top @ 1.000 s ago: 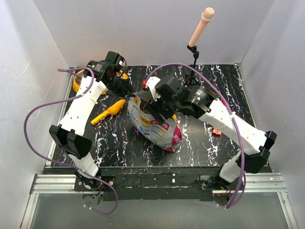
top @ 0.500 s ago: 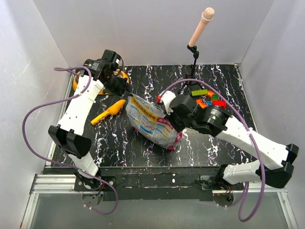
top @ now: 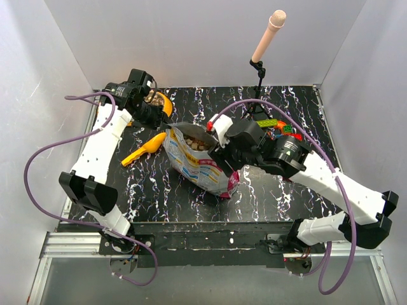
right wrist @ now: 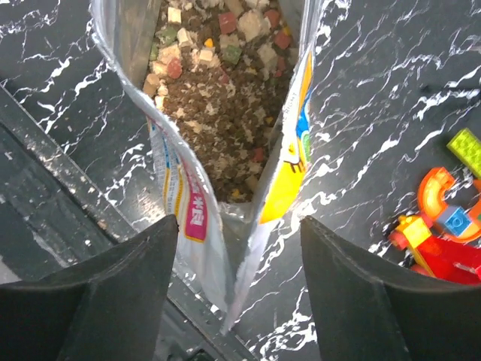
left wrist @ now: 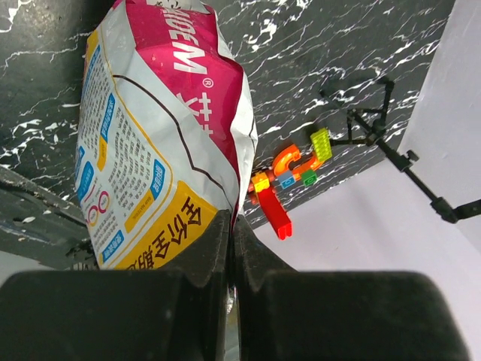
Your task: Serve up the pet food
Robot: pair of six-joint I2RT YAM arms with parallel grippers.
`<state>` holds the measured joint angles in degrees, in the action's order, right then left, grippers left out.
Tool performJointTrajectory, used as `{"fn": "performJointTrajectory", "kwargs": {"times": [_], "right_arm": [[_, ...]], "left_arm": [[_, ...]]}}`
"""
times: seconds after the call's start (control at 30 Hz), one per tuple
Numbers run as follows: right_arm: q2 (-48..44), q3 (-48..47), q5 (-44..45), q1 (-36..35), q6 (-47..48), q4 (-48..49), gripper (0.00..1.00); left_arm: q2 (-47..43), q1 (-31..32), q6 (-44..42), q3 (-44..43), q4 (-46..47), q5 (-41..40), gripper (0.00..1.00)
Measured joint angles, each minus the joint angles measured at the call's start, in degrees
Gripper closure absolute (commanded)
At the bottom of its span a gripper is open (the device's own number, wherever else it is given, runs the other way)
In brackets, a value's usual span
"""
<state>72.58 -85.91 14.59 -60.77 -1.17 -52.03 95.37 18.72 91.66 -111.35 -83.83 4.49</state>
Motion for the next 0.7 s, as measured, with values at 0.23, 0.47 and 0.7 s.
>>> {"fn": "performJointTrajectory", "kwargs": {"times": [0.23,0.47,0.7], "right_arm": [[7.08,-7.34,-1.31,-0.11,0.33,2.43,0.2],[13.05,-10.8,-1.6,-0.11,1.01,4.9,0.23],[13.97,-10.21,0.87,-0.15,4.57,5.05,0.99]], "left_arm": [[-0.33,-1.16,0.48,0.11,0.68,-1.75,1.0],[-0.33,-1.16,0.5,0.09,0.72,-1.88,1.0],[-0.33,-1.14,-0.9,0.09,1.03,-3.54,1.0]]}}
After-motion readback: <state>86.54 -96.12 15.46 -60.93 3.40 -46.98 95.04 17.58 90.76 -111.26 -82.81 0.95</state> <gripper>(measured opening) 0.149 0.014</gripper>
